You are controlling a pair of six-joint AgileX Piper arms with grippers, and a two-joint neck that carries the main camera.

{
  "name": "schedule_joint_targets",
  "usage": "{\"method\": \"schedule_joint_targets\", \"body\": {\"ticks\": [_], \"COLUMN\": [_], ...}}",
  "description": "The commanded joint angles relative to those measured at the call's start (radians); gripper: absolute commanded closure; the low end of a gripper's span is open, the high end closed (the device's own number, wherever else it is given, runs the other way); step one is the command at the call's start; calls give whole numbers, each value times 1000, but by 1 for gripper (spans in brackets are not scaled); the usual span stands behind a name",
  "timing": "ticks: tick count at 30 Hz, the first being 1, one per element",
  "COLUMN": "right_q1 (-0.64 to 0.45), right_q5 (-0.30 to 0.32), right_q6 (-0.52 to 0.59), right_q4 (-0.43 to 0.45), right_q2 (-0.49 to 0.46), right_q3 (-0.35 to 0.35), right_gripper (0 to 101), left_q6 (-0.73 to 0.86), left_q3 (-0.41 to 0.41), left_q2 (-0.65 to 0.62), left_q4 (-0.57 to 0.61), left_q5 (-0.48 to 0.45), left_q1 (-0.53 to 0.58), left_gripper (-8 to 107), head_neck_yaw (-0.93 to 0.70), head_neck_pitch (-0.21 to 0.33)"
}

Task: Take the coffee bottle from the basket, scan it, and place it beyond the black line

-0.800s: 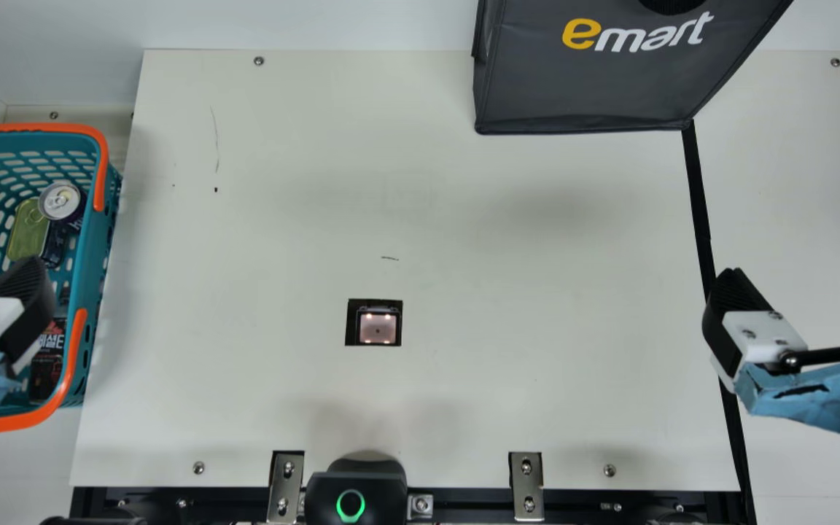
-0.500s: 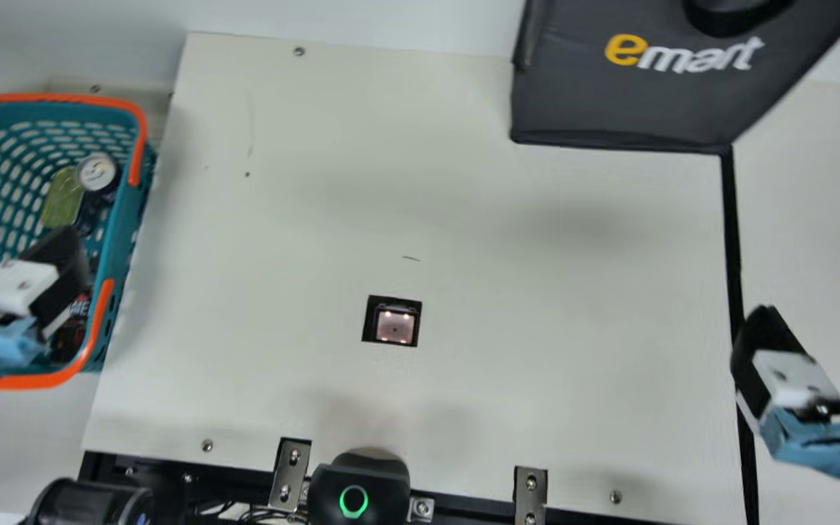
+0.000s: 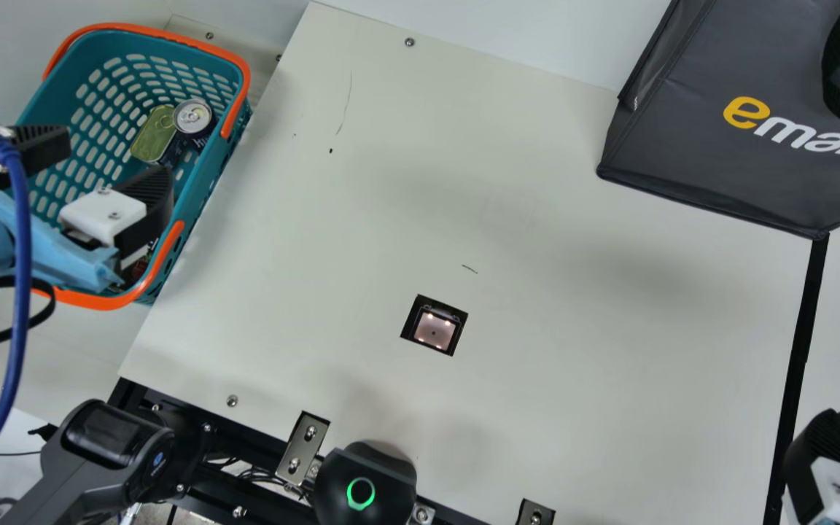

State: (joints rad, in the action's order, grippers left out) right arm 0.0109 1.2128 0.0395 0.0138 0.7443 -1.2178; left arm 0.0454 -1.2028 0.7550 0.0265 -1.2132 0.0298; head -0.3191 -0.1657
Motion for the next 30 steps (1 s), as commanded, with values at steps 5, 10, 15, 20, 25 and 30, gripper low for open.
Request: {"method": "schedule_joint_targets", "body": {"ticks": [5, 10, 15, 20, 25, 30], "right_q1": [0, 0, 0, 0, 0, 0], "right_q5": [0, 0, 0, 0, 0, 1], "right_q6": [0, 0, 0, 0, 0, 0], "right_q4": [0, 0, 0, 0, 0, 0], "right_q2": [0, 0, 0, 0, 0, 0], "right_q3": [0, 0, 0, 0, 0, 0], "right_gripper": [10, 10, 10, 10, 10, 10], "left_q6": [-4, -7, -13, -10, 7, 54], "left_q3": [-1, -1, 6, 17, 23, 28], "left_q2": [3, 12, 20, 27, 40, 61], "left_q4": [-5, -15, -27, -24, -7, 30], "left_q5": [1, 2, 3, 12, 26, 46], "left_q1": [6, 7, -8, -45, -101, -187], "left_gripper": [9, 9, 9, 9, 9, 9], "head_neck_yaw": [-2, -2, -2, -2, -2, -2], "head_neck_pitch": [27, 27, 27, 27, 27, 27]}}
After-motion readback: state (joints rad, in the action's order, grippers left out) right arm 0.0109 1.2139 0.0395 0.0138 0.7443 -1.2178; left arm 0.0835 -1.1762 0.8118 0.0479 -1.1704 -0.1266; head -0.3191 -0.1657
